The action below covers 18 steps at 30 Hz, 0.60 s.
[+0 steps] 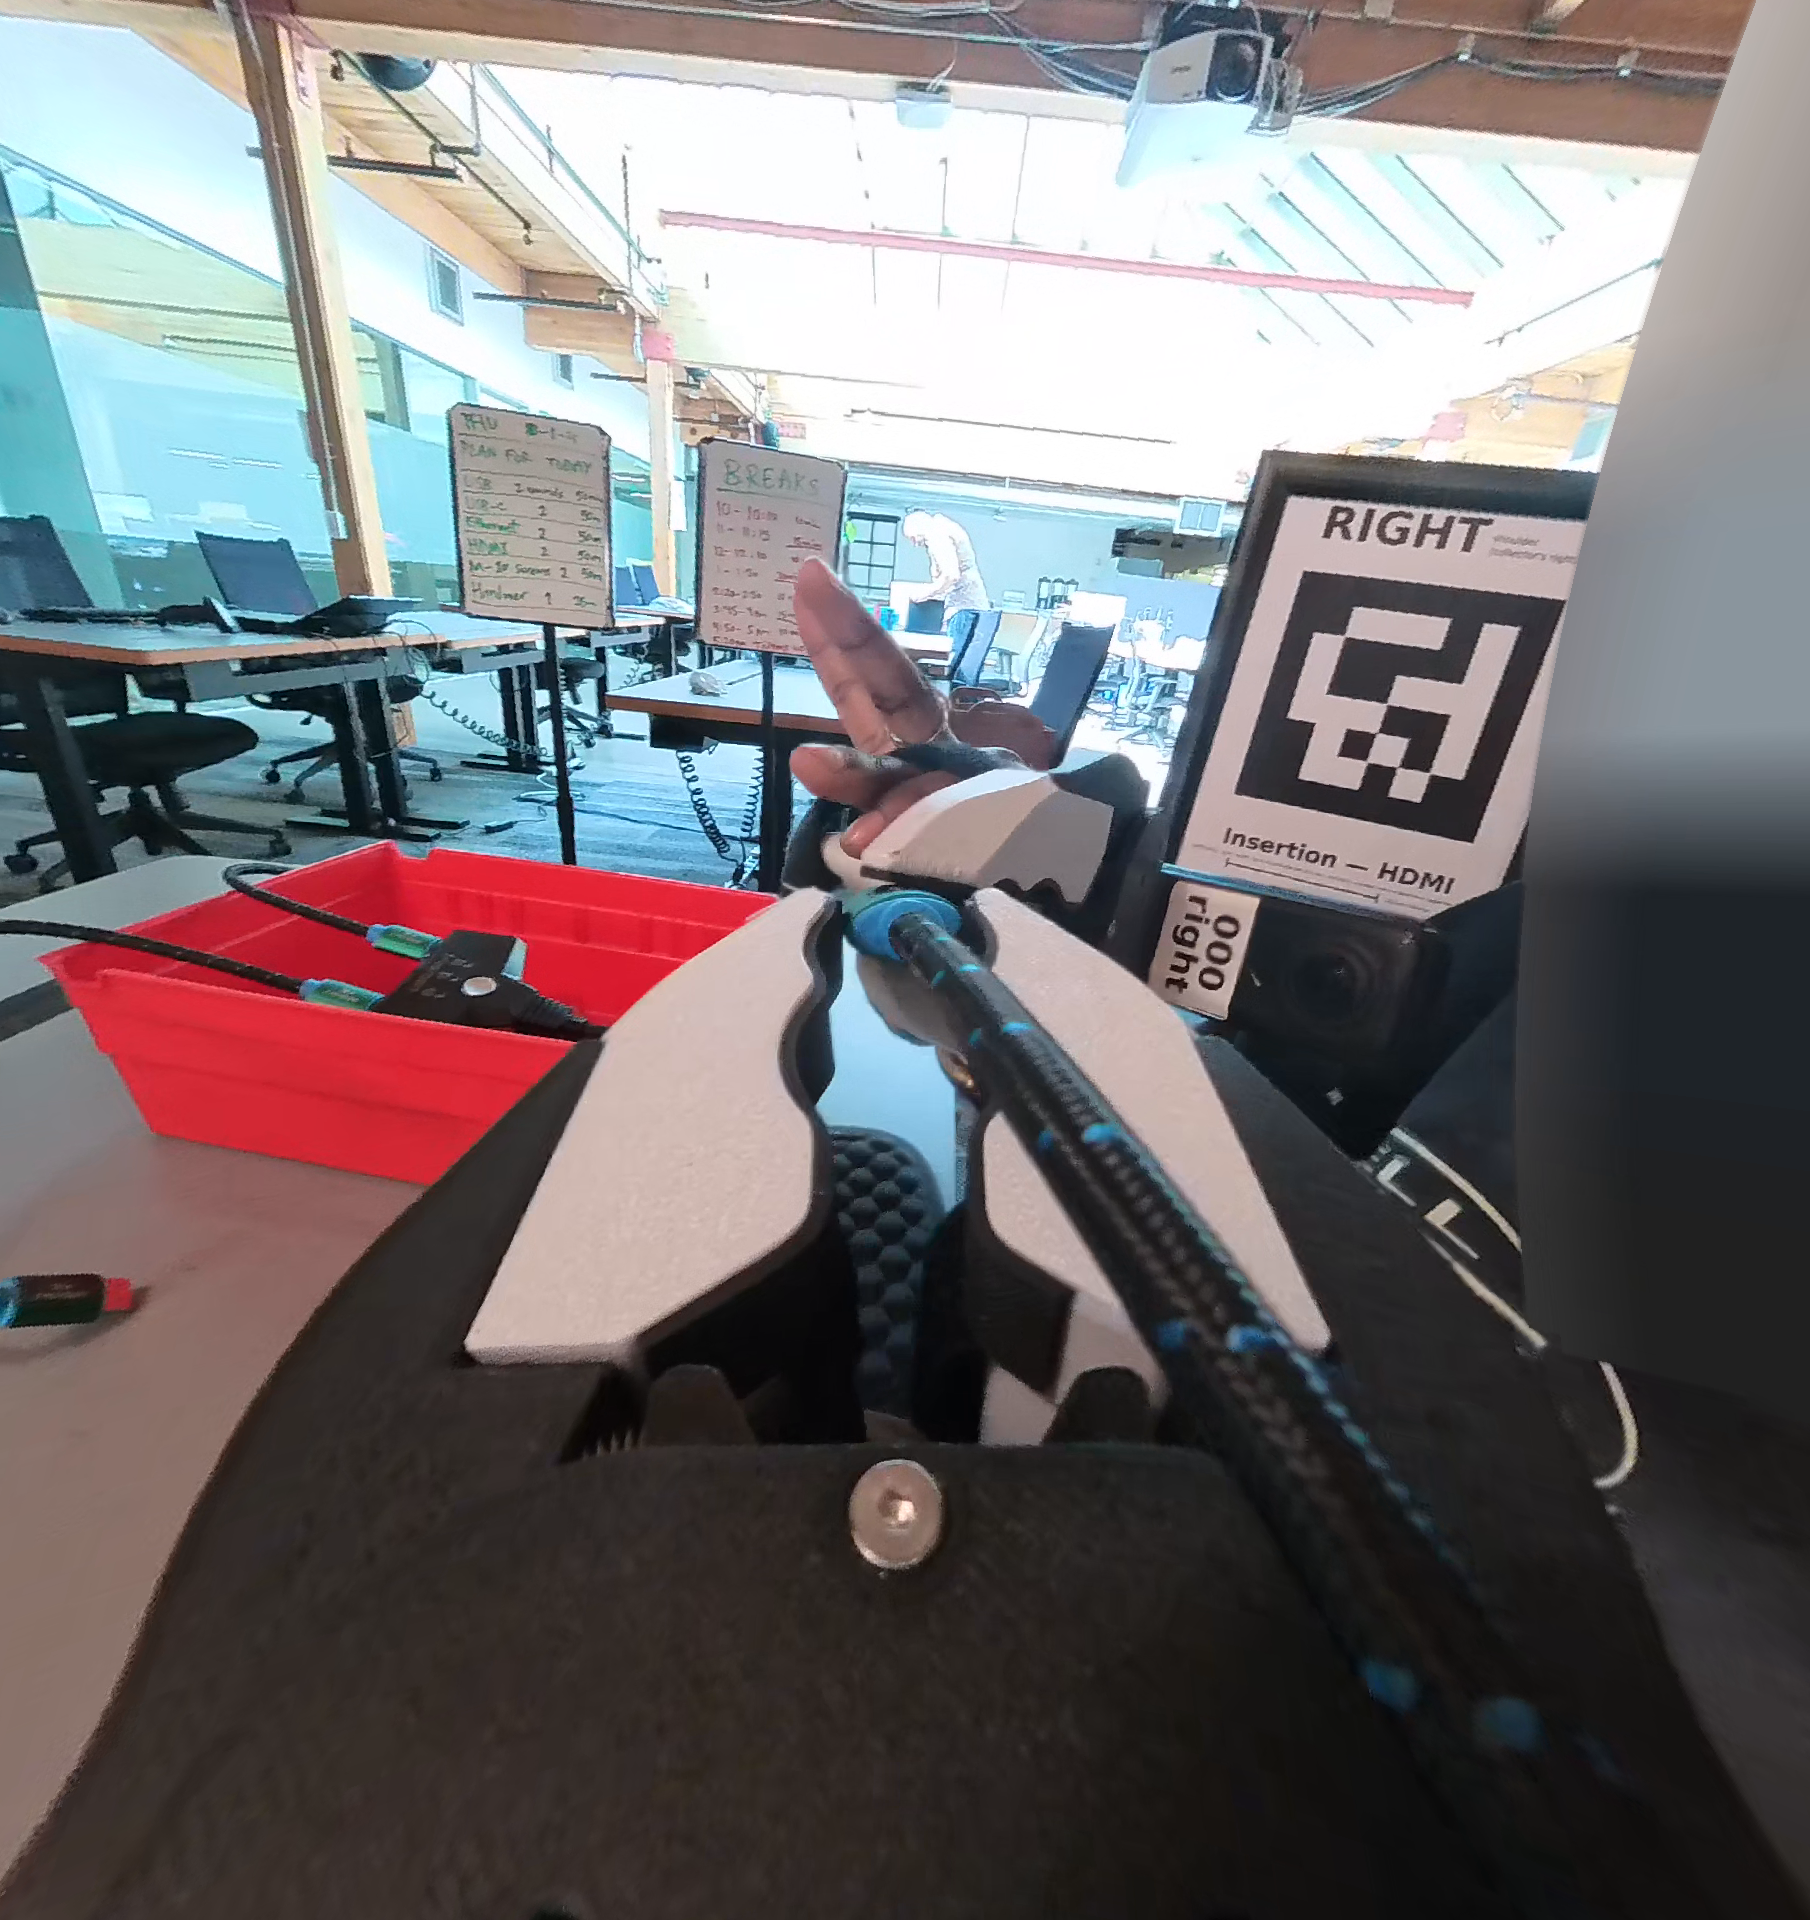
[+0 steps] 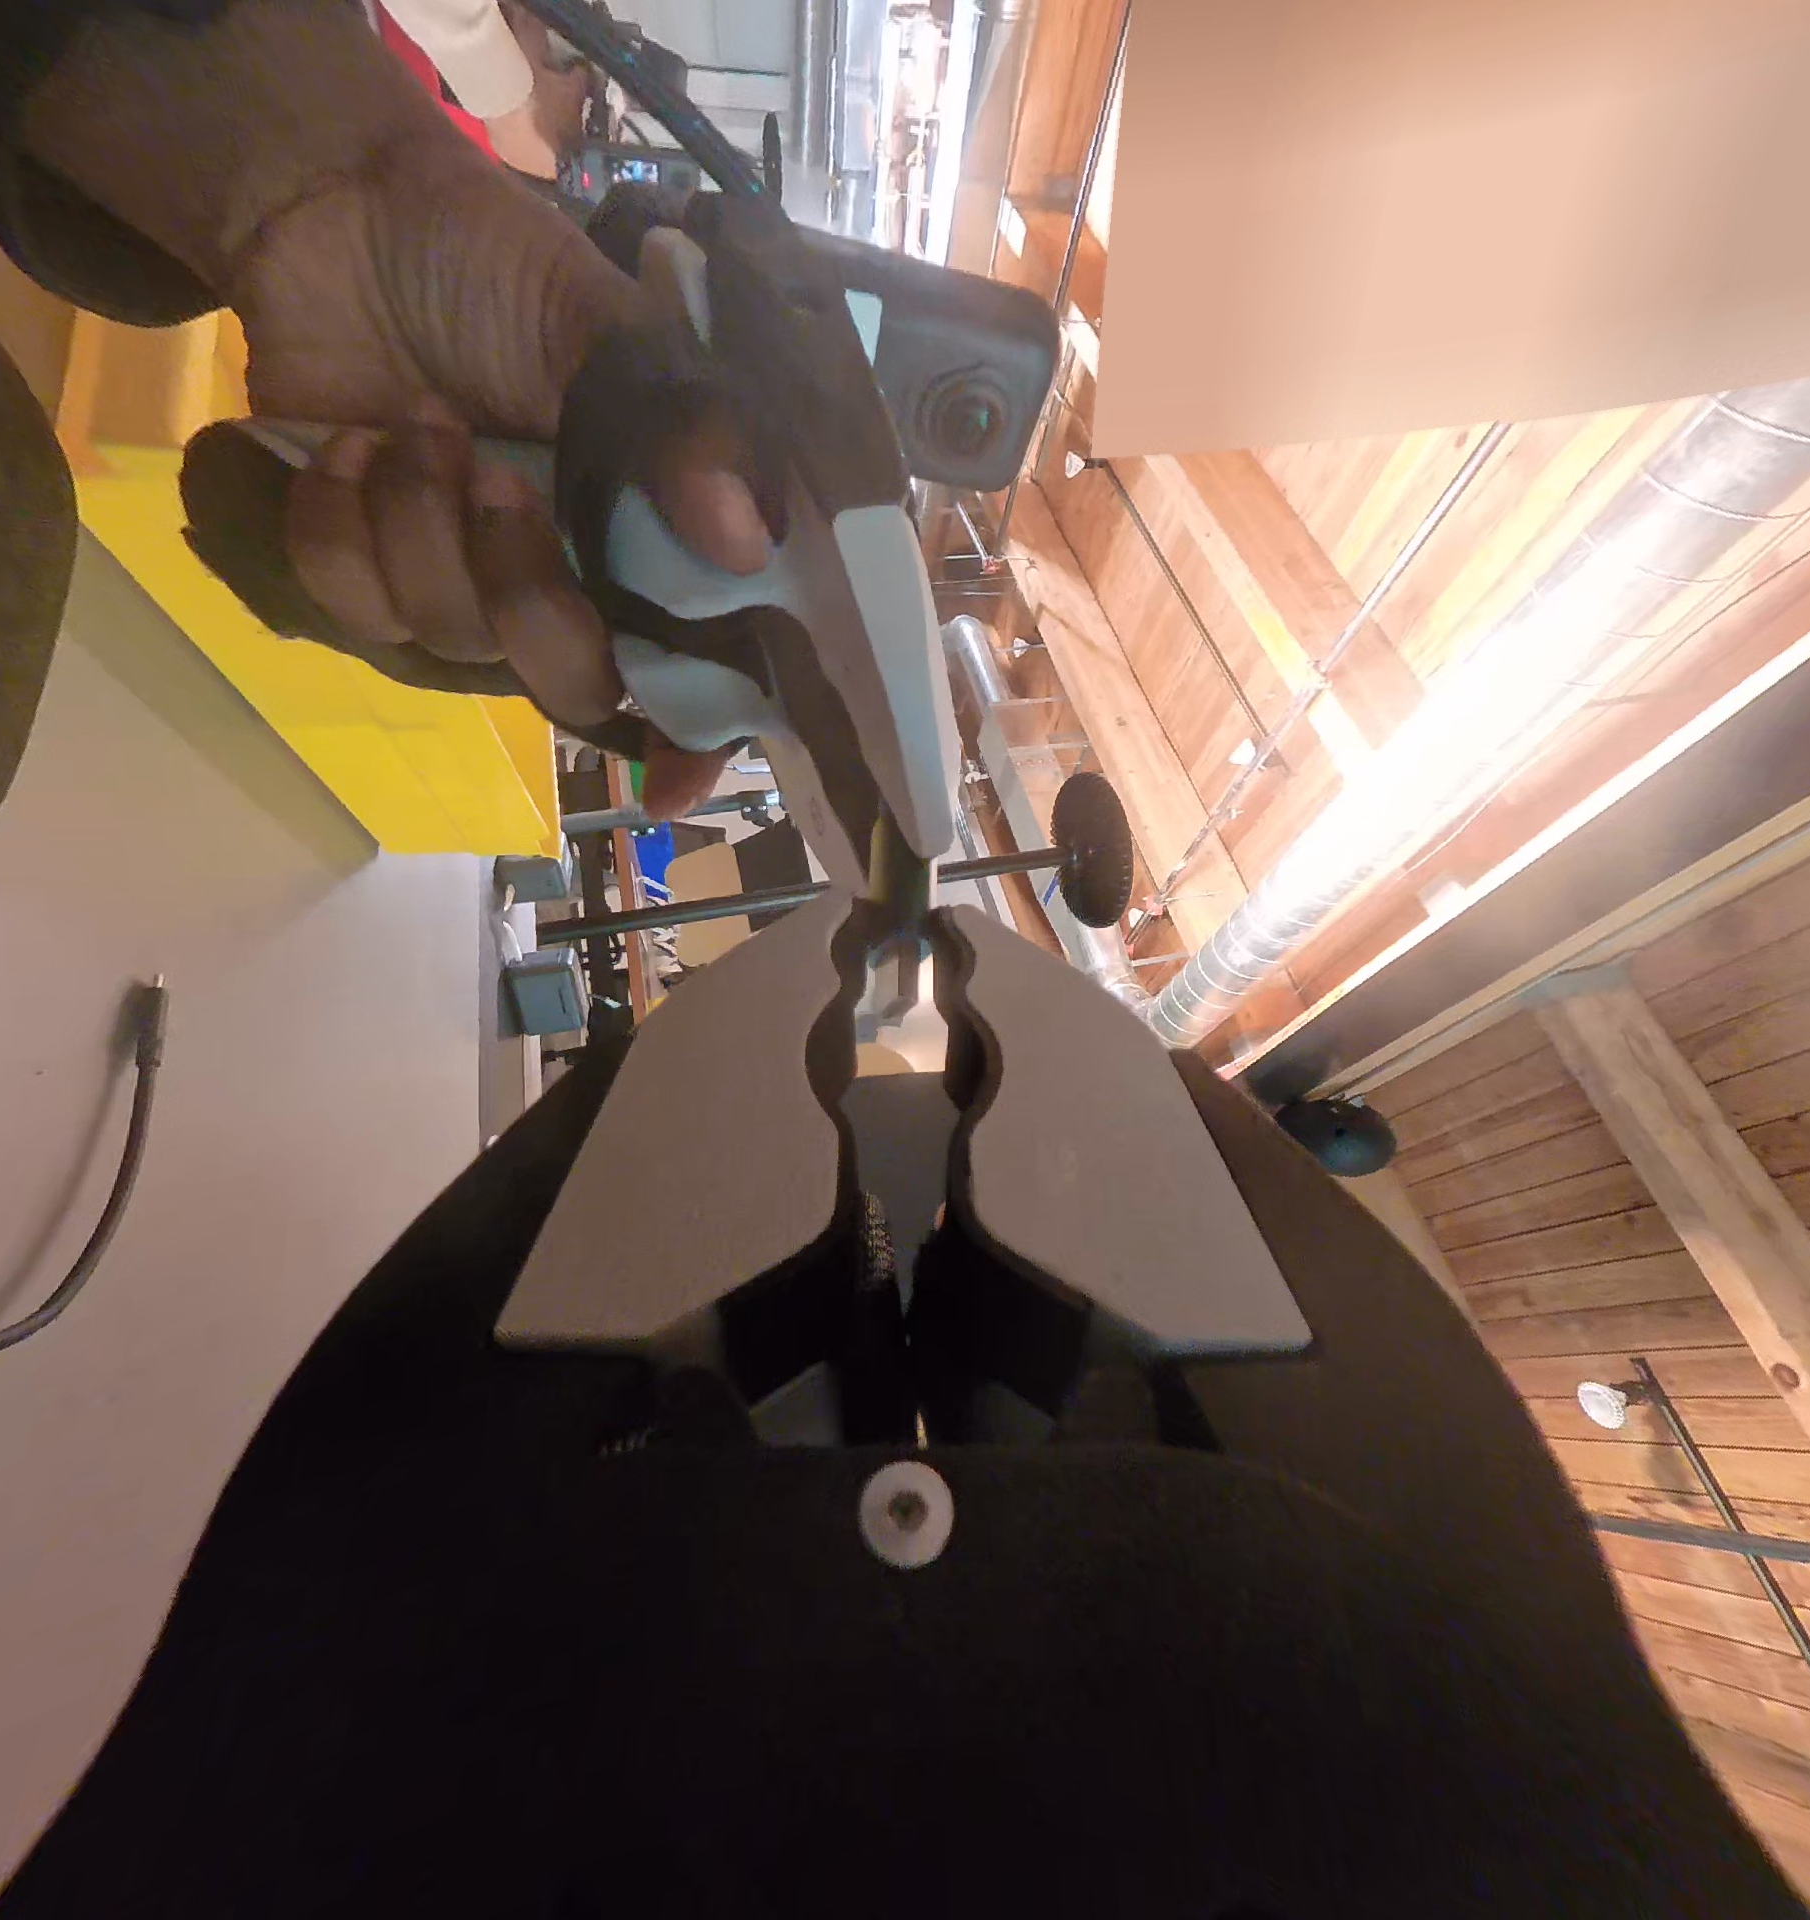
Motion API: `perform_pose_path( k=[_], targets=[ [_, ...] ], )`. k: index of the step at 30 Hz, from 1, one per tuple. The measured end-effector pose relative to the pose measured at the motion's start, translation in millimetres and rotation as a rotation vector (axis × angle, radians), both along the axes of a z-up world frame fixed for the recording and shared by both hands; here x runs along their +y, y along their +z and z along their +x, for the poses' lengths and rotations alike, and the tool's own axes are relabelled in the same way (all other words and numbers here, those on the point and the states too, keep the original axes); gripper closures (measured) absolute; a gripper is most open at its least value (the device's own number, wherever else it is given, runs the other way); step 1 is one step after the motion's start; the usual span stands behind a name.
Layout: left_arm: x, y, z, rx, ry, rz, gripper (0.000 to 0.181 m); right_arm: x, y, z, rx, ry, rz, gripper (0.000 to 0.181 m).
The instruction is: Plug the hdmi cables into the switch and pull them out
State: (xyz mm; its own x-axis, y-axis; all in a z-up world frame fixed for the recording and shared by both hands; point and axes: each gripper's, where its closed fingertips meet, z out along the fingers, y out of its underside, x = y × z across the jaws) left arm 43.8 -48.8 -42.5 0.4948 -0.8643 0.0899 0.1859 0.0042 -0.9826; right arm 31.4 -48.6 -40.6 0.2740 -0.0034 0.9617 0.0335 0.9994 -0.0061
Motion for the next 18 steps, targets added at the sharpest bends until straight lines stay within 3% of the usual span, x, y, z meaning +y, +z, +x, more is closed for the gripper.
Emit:
perform_pose_path(
  k=[1,3,6,9,12,15,16,18],
  targets=[
    [0,0,0,0.009,0.006,0.005,0.161,-1,0,0,0.002,0.014,-0.013,0.169],
    [-4,1,1,0.029,0.003,0.021,0.161,-5,1,1,-0.009,0.077,-0.092,0.169],
    [-4,2,-3,0.058,0.028,0.045,0.161,2,-3,0,-0.127,0.126,-0.374,0.169],
    [-6,10,-17,0.038,0.055,0.068,0.161,18,-23,3,-0.314,0.166,-0.630,0.150],
    [-6,17,-31,0.018,0.081,0.087,0.161,29,-71,8,-0.655,0.157,-0.970,0.131],
    [-5,20,-41,0.010,0.108,0.094,0.161,29,-141,24,-1.145,-0.017,-1.297,0.086],
    [-5,21,-43,0.007,0.113,0.096,0.161,34,-162,27,-1.240,-0.109,-1.320,0.076],
    [-5,22,-46,0.008,0.119,0.100,0.160,45,-196,26,-1.335,-0.257,-1.295,0.072]
  ],
)
